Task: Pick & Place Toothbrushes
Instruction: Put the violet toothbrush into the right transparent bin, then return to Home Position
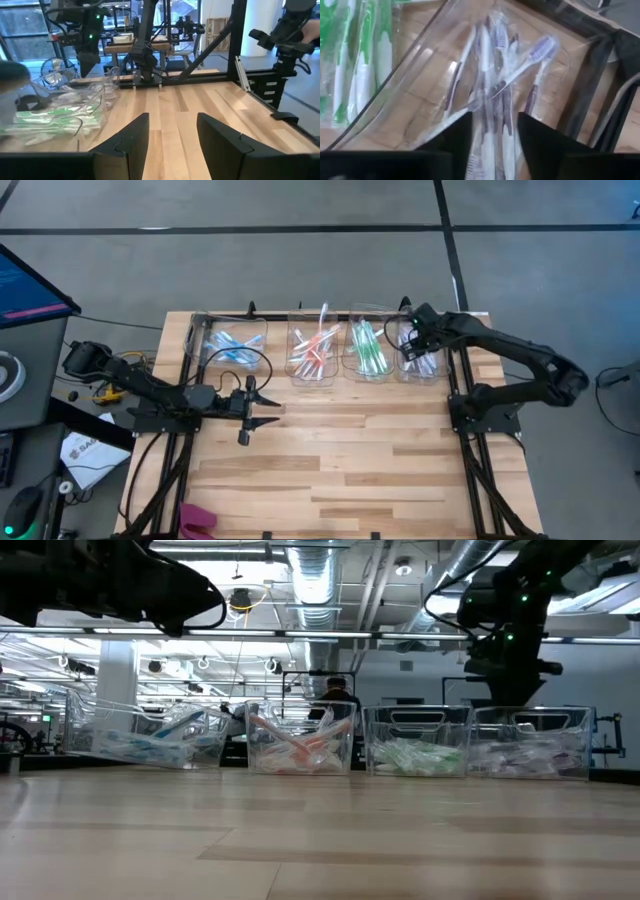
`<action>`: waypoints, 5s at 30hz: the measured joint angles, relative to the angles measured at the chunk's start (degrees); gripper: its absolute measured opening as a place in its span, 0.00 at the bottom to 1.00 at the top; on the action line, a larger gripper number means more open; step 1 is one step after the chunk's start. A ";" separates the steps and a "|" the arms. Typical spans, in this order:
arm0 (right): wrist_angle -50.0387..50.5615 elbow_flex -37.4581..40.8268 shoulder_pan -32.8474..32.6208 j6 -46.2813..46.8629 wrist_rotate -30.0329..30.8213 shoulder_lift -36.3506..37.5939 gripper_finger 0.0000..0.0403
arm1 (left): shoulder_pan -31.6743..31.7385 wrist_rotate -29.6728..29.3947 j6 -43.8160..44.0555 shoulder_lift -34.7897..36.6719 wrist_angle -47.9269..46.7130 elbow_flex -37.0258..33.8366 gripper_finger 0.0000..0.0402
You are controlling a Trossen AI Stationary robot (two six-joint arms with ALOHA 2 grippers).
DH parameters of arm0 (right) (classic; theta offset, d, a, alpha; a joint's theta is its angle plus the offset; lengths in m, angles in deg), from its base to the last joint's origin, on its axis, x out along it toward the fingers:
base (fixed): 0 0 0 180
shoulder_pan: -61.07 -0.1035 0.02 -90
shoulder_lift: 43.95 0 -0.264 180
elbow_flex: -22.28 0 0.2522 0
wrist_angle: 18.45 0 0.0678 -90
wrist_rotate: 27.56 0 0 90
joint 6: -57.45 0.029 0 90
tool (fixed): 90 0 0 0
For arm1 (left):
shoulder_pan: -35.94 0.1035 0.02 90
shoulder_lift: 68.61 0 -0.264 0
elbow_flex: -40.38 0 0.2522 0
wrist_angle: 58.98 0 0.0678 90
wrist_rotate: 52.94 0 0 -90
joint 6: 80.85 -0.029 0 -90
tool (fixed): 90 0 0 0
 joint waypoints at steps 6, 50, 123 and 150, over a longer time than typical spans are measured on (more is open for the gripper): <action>0.96 -1.79 -2.04 -4.48 -0.07 -0.46 0.62 | 0.00 0.02 -2.47 0.00 -0.02 0.00 0.40; 22.92 -4.71 -57.86 14.43 3.83 17.61 0.01 | 2.38 -7.52 -11.41 19.90 -20.23 0.09 0.00; -53.17 47.69 -54.89 -26.79 -3.81 60.00 0.00 | 17.29 16.61 -3.78 48.89 -43.70 -10.05 0.00; -53.17 47.71 -51.15 -24.50 -3.70 59.94 0.00 | 17.27 17.90 -2.12 55.71 -42.59 -10.10 0.01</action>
